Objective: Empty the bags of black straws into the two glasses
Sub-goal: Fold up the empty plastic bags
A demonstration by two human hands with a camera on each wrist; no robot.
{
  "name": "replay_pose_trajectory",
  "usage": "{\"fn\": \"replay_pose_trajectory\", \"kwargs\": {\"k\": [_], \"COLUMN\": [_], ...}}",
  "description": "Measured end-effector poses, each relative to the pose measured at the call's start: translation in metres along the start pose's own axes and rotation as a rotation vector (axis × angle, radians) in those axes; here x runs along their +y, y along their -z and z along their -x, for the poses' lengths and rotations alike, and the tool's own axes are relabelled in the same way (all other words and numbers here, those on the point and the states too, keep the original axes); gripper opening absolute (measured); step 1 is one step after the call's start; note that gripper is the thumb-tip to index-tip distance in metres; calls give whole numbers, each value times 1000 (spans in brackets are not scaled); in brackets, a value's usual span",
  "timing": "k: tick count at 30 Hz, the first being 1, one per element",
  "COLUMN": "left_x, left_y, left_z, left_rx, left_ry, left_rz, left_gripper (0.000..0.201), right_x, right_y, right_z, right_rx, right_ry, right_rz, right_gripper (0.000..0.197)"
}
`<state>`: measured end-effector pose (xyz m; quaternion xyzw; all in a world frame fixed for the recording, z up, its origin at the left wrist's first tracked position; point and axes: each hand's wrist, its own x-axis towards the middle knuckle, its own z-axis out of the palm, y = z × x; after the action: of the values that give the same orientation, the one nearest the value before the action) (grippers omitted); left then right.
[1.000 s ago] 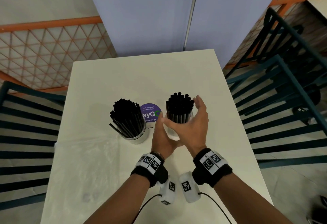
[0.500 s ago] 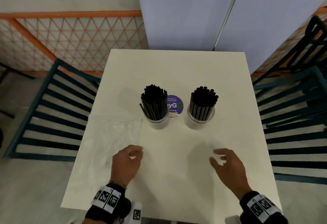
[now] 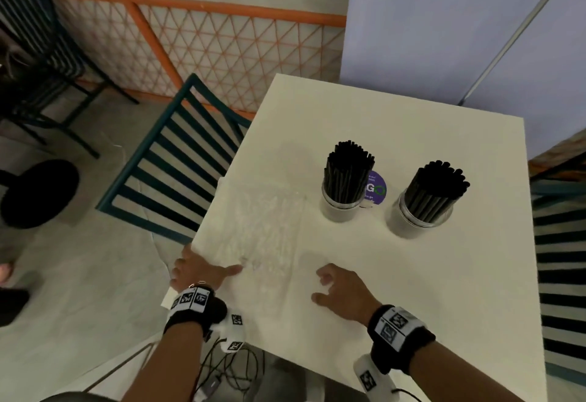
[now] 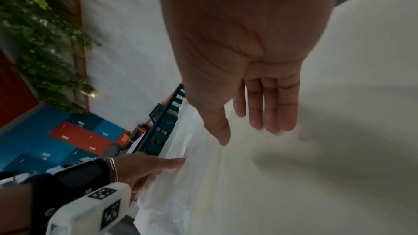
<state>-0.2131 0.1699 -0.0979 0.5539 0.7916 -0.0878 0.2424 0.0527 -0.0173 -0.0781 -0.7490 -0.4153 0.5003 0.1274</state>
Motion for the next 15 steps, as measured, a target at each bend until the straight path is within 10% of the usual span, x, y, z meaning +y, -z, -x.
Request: {"fn": "replay_pose_trajectory", "kwargs": {"k": [8, 15], "left_x": [-28, -57], "left_y": [41, 100], "left_z": [2, 32], "left_rx": [-82, -239], "left_ry": [-410, -926], "left_rz": [134, 316], "left_gripper": [34, 30], "right_x": [-87, -153], "right_y": [-9, 39], "right_z": [-28, -41], "right_rx": [269, 318], "right_ry": [186, 259], "right_rz": [188, 170], "right_gripper": [96, 153]}}
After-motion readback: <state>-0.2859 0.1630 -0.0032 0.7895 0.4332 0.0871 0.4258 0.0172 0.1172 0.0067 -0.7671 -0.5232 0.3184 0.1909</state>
